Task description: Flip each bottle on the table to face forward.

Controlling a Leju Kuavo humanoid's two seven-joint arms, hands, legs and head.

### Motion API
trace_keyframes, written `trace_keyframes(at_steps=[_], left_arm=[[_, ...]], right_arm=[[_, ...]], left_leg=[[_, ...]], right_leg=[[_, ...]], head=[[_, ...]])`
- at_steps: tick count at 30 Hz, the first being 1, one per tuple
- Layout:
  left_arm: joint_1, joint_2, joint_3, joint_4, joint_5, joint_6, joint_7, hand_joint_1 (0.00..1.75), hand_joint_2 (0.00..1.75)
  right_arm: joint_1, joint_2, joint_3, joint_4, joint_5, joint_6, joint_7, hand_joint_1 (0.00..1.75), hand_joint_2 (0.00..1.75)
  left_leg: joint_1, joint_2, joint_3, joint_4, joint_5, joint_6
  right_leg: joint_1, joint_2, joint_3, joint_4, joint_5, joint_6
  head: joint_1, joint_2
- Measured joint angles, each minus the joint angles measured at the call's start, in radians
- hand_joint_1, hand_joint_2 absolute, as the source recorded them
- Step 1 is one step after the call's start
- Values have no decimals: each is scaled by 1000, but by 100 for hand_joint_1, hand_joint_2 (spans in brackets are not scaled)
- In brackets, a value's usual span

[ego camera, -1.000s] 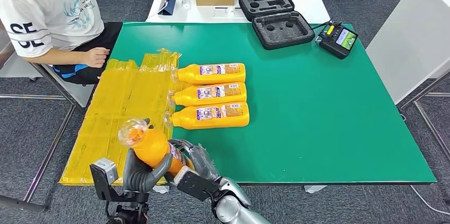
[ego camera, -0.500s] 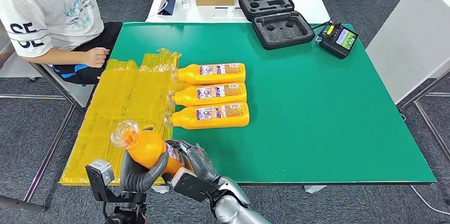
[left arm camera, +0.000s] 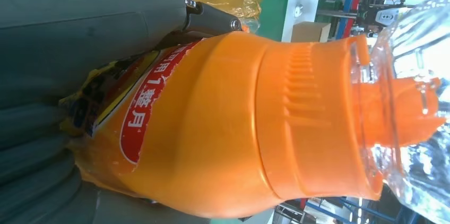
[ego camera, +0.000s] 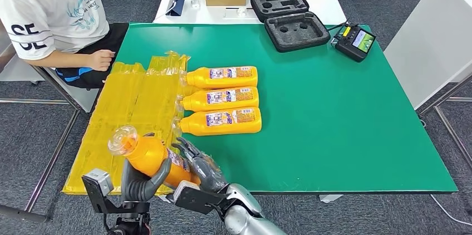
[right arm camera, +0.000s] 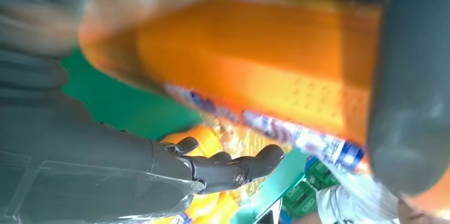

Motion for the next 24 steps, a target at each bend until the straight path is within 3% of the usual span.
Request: trace_keyframes(at_steps=[8, 16, 20, 24], left_arm=[[9, -1, 28, -16, -21, 39, -21, 175, 175], [9, 0, 79, -33, -179, 160, -69, 175, 175], [-2, 3, 103, -37, -247, 202, -78, 175, 175], [-31, 21, 114, -35, -438, 282, -66, 175, 175]], right_arm=[[17, -22, -20, -97, -15, -26, -10, 0, 0], [81, -47, -76, -323, -130, -121, -147, 0, 0], [102, -59, -93, -401, -151, -146, -163, 0, 175], [107, -73, -113, -424, -157, -163, -154, 0, 175]], left_leg=[[0, 0, 0, 0, 0, 0], [0, 0, 0, 0, 0, 0], [0, 0, 0, 0, 0, 0], [0, 0, 0, 0, 0, 0]], right_leg=[[0, 0, 0, 0, 0, 0], [0, 0, -1, 0, 0, 0], [0, 0, 0, 0, 0, 0], [0, 0, 0, 0, 0, 0]], head=[[0, 0], [0, 0], [0, 0], [0, 0]])
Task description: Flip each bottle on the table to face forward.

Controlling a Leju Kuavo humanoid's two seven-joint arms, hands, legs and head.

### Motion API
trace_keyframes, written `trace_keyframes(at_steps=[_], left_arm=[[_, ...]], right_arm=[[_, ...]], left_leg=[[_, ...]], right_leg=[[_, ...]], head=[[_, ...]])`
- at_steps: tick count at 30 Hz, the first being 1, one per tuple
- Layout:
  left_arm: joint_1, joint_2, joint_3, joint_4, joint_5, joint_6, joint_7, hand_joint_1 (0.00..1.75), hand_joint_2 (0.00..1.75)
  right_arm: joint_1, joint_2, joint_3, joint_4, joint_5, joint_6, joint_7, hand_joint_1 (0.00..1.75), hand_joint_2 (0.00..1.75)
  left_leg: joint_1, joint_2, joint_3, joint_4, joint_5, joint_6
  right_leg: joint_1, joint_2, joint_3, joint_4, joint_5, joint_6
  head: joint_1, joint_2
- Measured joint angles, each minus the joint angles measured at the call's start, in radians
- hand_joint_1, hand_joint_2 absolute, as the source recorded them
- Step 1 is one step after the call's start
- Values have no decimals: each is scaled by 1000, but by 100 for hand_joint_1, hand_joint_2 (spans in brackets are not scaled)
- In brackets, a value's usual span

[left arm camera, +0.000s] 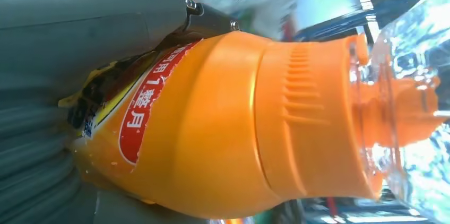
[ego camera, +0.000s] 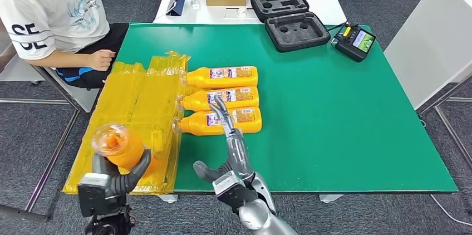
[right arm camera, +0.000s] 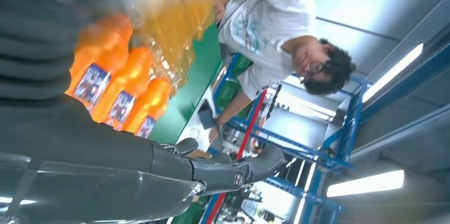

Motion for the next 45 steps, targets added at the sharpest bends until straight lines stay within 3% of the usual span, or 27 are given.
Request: trace_keyframes(at_steps=[6, 13, 18, 22, 27, 33, 45], left_arm=[[-51, 34, 14, 14, -154, 35, 42, 175, 175], [-190, 133, 5, 134, -761, 73, 257, 175, 175], [-315, 228, -45, 305, -1072, -35, 373, 175, 175], [-403, 279, -106, 451, -1124, -162, 393, 175, 175], [-462, 308, -146, 543, -1130, -185, 397, 175, 175], [-510, 319, -174, 615, -1124, -246, 395, 175, 175], [-686, 319, -246, 819, -1038, -399, 381, 175, 175]], right_arm=[[0, -19, -31, -6, 3, -7, 7, 0, 175], [-2, -31, -54, -7, 38, 28, 15, 0, 175], [-25, -28, -56, 15, 75, 90, 28, 0, 175], [-37, -18, -57, 35, 81, 112, 19, 0, 175], [-42, -11, -57, 49, 80, 117, 17, 0, 175], [-44, -4, -57, 56, 80, 119, 16, 0, 175], [-87, 29, -8, 45, 88, 152, 46, 0, 175]], left_leg=[[0, 1, 0, 0, 0, 0], [0, 0, 0, 0, 1, 0], [1, 1, 0, 0, 2, -1], [1, 0, 0, 0, 3, -1], [0, 0, -1, 0, 3, -1], [0, 0, -2, 0, 3, -1], [1, 0, 0, 0, 4, -1]], right_leg=[[0, 0, 0, 0, 0, 0], [0, 0, 0, 0, 1, 0], [0, 0, 0, 1, 1, 0], [0, 0, 0, 1, 1, 0], [0, 0, 0, 1, 1, 0], [0, 0, -1, 1, 1, 0], [1, 0, 1, 1, 1, 0]], head=[[0, 0], [0, 0], [0, 0], [0, 0], [0, 0], [0, 0], [0, 0]])
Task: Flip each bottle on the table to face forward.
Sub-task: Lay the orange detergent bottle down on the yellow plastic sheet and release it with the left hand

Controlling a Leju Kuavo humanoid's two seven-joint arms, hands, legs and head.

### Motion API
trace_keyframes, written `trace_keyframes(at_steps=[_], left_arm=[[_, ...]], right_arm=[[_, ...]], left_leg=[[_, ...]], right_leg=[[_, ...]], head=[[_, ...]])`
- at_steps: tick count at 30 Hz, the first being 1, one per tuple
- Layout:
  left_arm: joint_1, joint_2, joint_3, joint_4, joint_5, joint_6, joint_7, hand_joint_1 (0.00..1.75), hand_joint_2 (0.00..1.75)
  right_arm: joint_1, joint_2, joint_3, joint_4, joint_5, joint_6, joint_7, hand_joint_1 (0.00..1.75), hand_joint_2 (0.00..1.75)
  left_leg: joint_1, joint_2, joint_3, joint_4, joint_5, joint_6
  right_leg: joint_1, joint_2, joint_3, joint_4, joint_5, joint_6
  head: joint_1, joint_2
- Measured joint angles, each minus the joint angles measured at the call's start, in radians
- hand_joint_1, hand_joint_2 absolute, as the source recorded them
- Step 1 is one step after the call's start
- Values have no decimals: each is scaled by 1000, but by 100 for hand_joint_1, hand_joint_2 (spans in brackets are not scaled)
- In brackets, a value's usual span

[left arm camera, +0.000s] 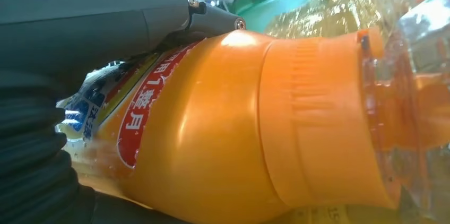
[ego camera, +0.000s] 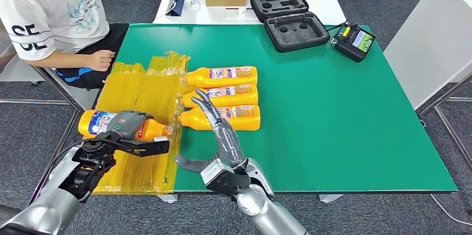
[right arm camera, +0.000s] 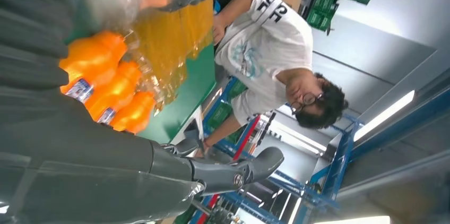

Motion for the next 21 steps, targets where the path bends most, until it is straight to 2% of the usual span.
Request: trace_keyframes(at_steps=[1, 2, 5, 6, 10, 14, 21], left_arm=[[-5, 0, -1, 8, 12, -8, 1, 170, 175], [-10, 0, -2, 15, 25, -16, 2, 136, 175], [-23, 1, -7, 37, 56, -34, 3, 10, 175], [-25, 2, -8, 43, 64, -38, 2, 0, 175], [-27, 3, -10, 56, 85, -50, -3, 0, 175], [-32, 6, -16, 63, 101, -66, -6, 0, 0], [-41, 17, -23, 72, 143, -114, -28, 0, 0]], right_arm=[[-2, 3, 5, 0, 1, 2, 5, 0, 175], [-5, 6, 11, -1, 1, 5, 9, 0, 175], [-14, 12, 26, -1, 0, 10, 18, 0, 175], [-15, 14, 29, -1, -1, 11, 19, 0, 175], [-17, 18, 32, -1, -4, 17, 21, 0, 175], [-18, 21, 32, -1, -5, 21, 27, 0, 175], [-21, 23, 32, 0, -5, 26, 35, 0, 175]], left_leg=[[0, 0, 0, 0, 0, 0], [0, 0, 0, 0, 0, 0], [0, 0, 0, 0, 0, 0], [0, 0, 0, 0, 0, 0], [0, 0, 1, 0, 0, 0], [0, 0, 3, 0, 0, 0], [0, 0, 3, 0, 0, 0]], right_leg=[[0, 0, 0, 0, 0, 0], [0, 0, 0, 0, 0, 0], [0, 0, 0, 0, 0, 0], [0, 0, 1, 0, 0, 0], [0, 0, 2, 0, 0, 0], [0, 0, 3, 0, 0, 0], [0, -1, 4, 0, 0, 0]], head=[[0, 0], [0, 0], [0, 0], [0, 0], [0, 0], [0, 0], [0, 0]])
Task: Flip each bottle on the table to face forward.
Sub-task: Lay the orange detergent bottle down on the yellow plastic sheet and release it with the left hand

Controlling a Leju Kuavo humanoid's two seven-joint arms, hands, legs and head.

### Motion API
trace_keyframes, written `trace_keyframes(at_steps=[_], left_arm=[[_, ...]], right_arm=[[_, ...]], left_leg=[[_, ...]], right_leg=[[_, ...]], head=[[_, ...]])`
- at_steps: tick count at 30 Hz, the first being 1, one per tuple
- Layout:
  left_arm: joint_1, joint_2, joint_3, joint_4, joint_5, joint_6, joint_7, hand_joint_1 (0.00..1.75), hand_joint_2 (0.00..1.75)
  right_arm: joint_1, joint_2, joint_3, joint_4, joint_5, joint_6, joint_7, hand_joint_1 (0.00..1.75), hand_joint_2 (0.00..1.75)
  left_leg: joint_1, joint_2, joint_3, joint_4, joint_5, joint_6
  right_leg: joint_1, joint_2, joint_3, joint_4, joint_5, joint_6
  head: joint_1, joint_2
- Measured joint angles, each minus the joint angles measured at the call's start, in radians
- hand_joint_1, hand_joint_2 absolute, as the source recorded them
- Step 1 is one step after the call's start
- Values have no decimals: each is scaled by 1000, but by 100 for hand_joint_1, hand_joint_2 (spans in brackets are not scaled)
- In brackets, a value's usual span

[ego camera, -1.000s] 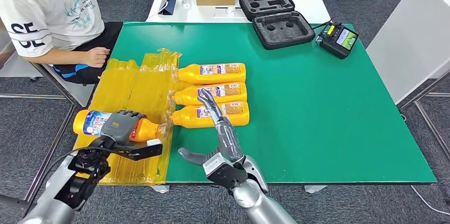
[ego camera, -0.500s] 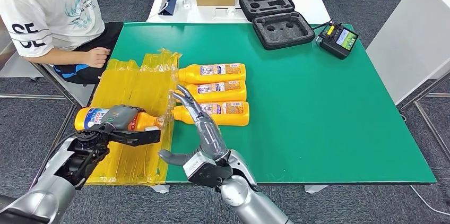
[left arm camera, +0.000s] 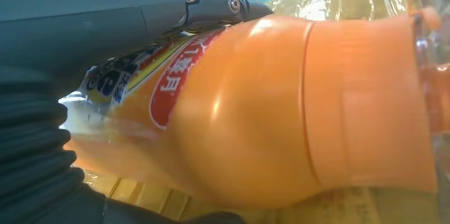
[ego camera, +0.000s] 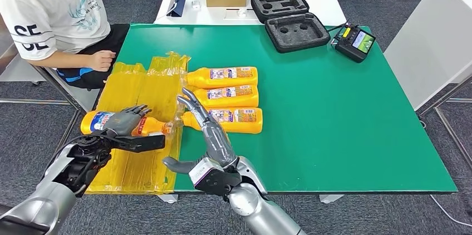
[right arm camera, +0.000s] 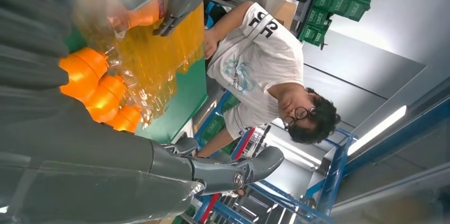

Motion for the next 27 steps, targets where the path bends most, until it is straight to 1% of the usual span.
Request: trace_keyframes(at_steps=[22, 25, 27], left_arm=[[-1, 5, -4, 3, 13, -9, -13, 0, 0], [-7, 10, -4, 3, 60, -50, -46, 0, 0], [-13, 20, -2, 2, 128, -112, -94, 0, 0]], right_arm=[[-2, 0, 0, 0, 1, 1, 3, 0, 175], [-4, 0, -1, 0, 3, 0, 11, 0, 175], [-8, 0, -2, 2, 7, -5, 20, 0, 175]], left_leg=[[0, 0, 1, 0, 0, 0], [0, 0, 1, 0, 0, 0], [0, 0, 2, 0, 0, 0]], right_leg=[[0, 0, 0, 0, 0, 0], [0, 0, 1, 0, 0, 0], [0, 0, 3, 0, 0, 0]], head=[[0, 0], [0, 0], [0, 0]])
